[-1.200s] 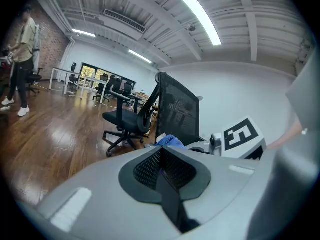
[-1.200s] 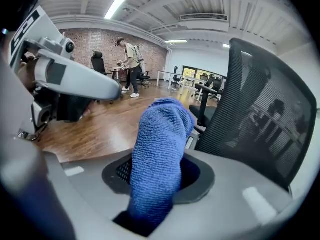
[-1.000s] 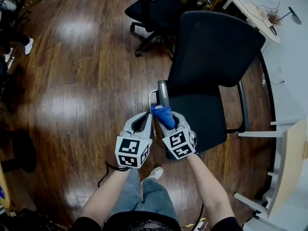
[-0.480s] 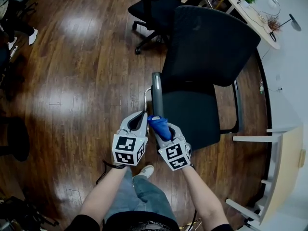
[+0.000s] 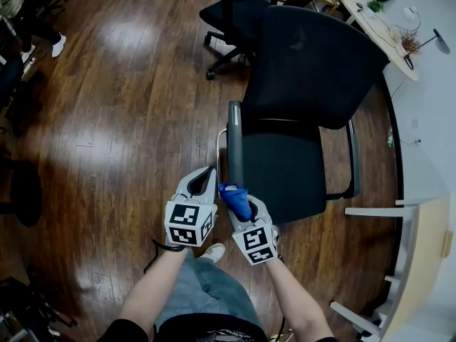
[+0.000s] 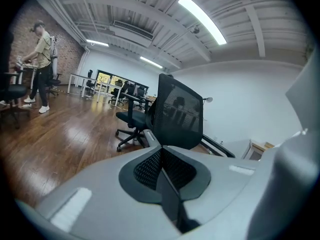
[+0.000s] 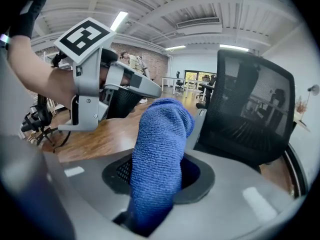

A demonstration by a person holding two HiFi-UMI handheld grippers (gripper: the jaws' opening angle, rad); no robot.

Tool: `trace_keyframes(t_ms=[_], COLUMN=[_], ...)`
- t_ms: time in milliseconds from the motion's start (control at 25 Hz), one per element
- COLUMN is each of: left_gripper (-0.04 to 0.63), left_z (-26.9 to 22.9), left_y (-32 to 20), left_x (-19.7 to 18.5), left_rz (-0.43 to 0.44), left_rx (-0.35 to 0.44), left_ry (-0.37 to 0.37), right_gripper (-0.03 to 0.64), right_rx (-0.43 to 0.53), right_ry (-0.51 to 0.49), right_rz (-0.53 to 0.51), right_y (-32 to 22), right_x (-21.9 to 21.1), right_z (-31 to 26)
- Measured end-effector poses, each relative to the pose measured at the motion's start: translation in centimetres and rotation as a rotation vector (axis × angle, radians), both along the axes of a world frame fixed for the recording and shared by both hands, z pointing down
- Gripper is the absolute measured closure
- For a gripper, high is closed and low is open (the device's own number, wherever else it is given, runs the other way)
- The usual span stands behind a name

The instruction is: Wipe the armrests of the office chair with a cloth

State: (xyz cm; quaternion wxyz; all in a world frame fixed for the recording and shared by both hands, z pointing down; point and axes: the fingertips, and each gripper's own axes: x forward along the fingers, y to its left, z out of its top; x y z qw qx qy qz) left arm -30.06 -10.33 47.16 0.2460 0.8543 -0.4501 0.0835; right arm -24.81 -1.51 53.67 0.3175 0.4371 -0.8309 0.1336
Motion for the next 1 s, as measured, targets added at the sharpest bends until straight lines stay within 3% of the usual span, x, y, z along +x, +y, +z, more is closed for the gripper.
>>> trace_keyframes(t_ms=[400, 560, 720, 1000], left_gripper=[0.592, 0.592, 0.592, 0.592], left_z=[1.1, 1.2, 0.1, -2.3], left_y=[1.8, 1.8, 0.9, -2.3], left_x=[-0.2, -0.2, 0.1, 3.3], left_rz=[-0.01, -0.005, 0.006, 0.076], left_rx=[-0.012, -0.015, -0.008, 0.011], left_ry=[0.0, -0.004, 0.004, 0.038], right_gripper=[0.482, 0.482, 0.482, 0.48], right_rx=[-0.031, -0.022, 0.044, 0.132], right_ry=[-0.017, -0.057, -0.129, -0.148], right_rz=[-0.009, 0.036, 0.124, 0.23], right_y=[3.0, 2.0, -1.9, -11.5], right_x=[-0.4, 0.0, 1.3, 3.7], right_z=[1.9, 1.1, -2.2, -5.3])
